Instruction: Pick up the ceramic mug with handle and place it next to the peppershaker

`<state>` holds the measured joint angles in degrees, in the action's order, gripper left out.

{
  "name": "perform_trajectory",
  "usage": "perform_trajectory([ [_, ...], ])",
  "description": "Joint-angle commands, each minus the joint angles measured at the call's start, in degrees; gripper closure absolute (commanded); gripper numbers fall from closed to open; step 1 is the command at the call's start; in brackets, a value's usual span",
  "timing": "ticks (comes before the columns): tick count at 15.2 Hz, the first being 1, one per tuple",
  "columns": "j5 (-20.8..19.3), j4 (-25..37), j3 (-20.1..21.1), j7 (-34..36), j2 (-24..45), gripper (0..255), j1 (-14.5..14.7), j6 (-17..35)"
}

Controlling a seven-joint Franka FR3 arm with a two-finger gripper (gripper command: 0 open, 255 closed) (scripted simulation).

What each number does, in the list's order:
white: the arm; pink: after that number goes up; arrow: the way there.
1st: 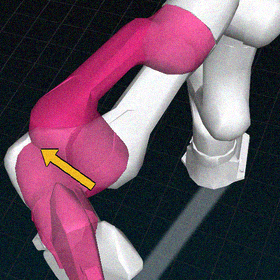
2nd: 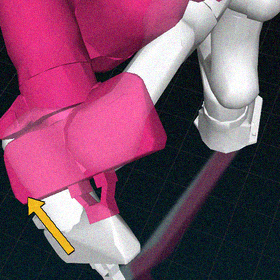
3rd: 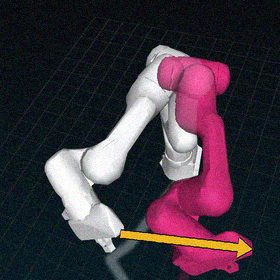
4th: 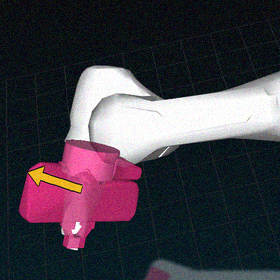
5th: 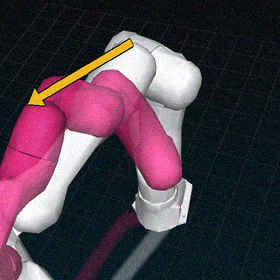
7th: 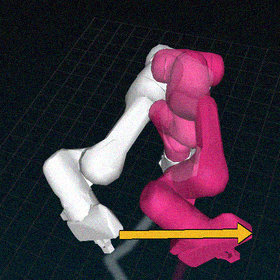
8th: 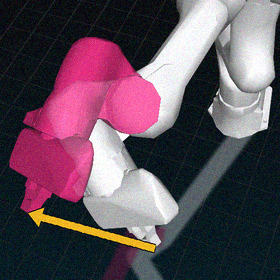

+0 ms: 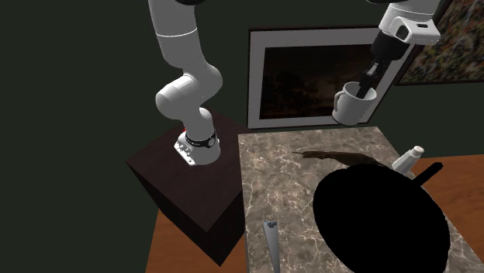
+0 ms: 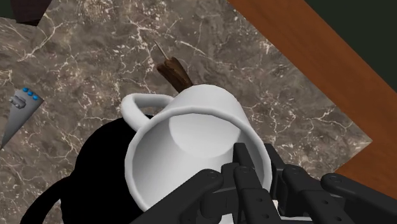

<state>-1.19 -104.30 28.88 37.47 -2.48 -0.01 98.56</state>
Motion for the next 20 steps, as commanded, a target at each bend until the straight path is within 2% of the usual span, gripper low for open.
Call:
perform_trajectory([
  [1,-2.73,5.99,0.90,2.02,5.75,255,0.55,-1.00],
  [4,-6.96,15.99,1.56,4.65,14.40,255,2.55,-3.66],
  [20,-7.69,4.71,0.92,5.58,15.27,255,2.29,8.33],
])
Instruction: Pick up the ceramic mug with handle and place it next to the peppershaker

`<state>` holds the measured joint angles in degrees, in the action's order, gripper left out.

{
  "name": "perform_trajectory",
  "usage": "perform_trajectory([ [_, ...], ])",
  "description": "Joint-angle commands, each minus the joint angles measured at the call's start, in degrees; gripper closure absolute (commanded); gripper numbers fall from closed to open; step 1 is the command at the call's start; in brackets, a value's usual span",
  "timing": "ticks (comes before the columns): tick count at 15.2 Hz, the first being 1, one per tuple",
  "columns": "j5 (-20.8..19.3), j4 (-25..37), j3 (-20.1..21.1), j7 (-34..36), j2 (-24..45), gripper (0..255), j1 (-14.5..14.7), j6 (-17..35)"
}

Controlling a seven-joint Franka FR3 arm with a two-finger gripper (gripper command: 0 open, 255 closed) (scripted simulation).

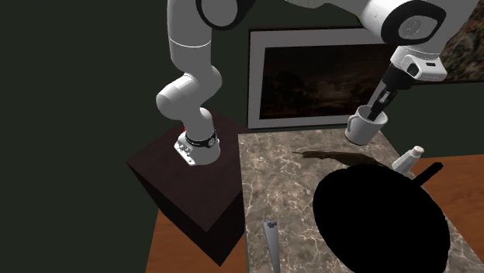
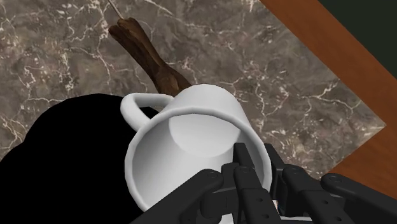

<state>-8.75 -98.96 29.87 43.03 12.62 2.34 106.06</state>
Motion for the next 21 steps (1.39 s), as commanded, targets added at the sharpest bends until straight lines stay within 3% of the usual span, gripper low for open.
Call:
perform_trajectory([
  [1,-0.25,-1.19,-0.11,0.13,0.35,255,-0.05,1.54],
  [17,-2.62,-7.74,-0.51,2.17,3.63,255,0.55,11.39],
  [18,-2.62,-7.74,-0.50,2.17,3.63,0,0.54,11.39],
  [21,5.57,-15.49,-0.57,3.99,-5.59,0,-3.36,15.66],
])
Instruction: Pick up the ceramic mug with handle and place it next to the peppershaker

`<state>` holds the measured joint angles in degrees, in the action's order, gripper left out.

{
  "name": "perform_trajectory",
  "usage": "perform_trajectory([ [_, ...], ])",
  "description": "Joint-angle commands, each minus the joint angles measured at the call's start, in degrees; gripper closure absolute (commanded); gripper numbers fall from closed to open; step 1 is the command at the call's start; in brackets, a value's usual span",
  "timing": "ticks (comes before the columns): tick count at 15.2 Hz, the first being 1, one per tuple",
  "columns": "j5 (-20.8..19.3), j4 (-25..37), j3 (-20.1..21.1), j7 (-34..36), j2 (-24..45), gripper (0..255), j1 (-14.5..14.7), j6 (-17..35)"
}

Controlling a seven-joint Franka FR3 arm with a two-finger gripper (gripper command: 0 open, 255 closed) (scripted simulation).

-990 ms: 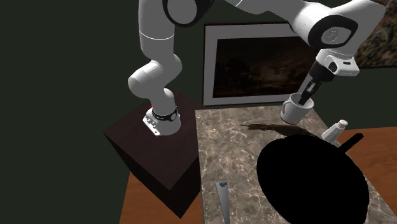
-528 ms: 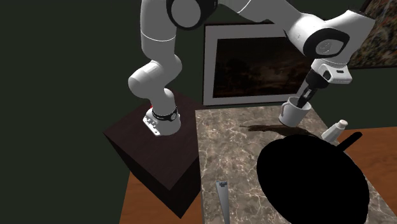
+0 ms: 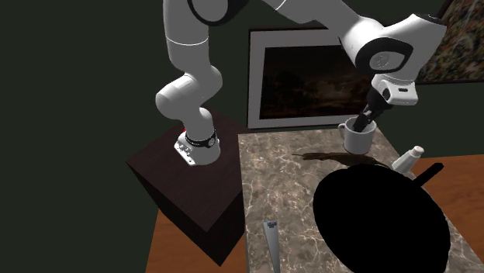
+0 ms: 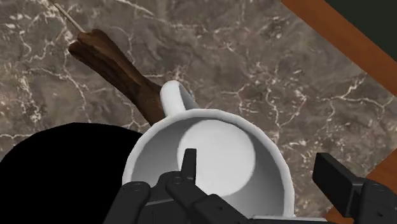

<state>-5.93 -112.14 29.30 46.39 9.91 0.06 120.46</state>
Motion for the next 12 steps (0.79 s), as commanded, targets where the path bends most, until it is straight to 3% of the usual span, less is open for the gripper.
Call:
perform_trajectory([
  [1,5.71,-4.92,-0.25,1.03,-6.09,0,-2.09,2.53],
  [6,20.45,-17.89,-3.47,2.98,-22.69,0,-4.16,7.11],
  [12,21.03,-20.57,-3.19,3.80,-21.62,0,-3.85,11.46],
])
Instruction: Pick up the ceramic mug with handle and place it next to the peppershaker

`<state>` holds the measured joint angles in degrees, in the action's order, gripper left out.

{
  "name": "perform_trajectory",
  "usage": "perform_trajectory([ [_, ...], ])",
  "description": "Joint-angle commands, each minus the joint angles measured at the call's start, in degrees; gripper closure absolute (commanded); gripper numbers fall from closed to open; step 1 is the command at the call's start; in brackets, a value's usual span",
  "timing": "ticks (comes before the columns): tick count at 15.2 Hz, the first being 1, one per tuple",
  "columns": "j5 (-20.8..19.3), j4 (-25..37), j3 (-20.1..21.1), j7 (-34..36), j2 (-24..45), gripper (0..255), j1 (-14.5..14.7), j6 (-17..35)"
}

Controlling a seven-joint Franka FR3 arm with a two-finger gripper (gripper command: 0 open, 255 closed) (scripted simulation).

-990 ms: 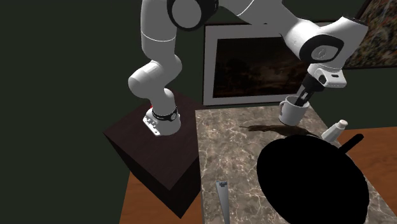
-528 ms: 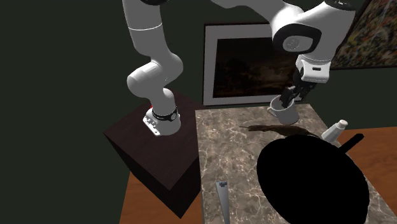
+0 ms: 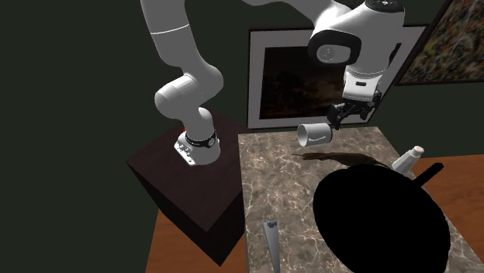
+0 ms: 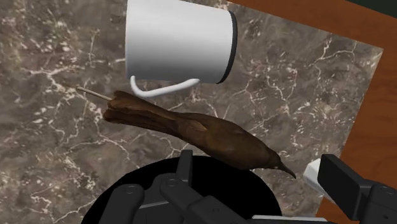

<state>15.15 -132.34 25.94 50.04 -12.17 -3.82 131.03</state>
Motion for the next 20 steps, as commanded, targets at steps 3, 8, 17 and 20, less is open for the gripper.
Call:
perform_trajectory([
  [3,-0.41,-1.06,0.62,0.47,1.89,0,0.03,2.99],
  [8,-0.41,-1.06,0.62,0.47,1.89,0,0.03,2.99],
  [17,-0.41,-1.06,0.62,0.47,1.89,255,0.03,2.98],
  [20,-0.41,-1.06,0.62,0.47,1.89,255,0.03,2.98],
])
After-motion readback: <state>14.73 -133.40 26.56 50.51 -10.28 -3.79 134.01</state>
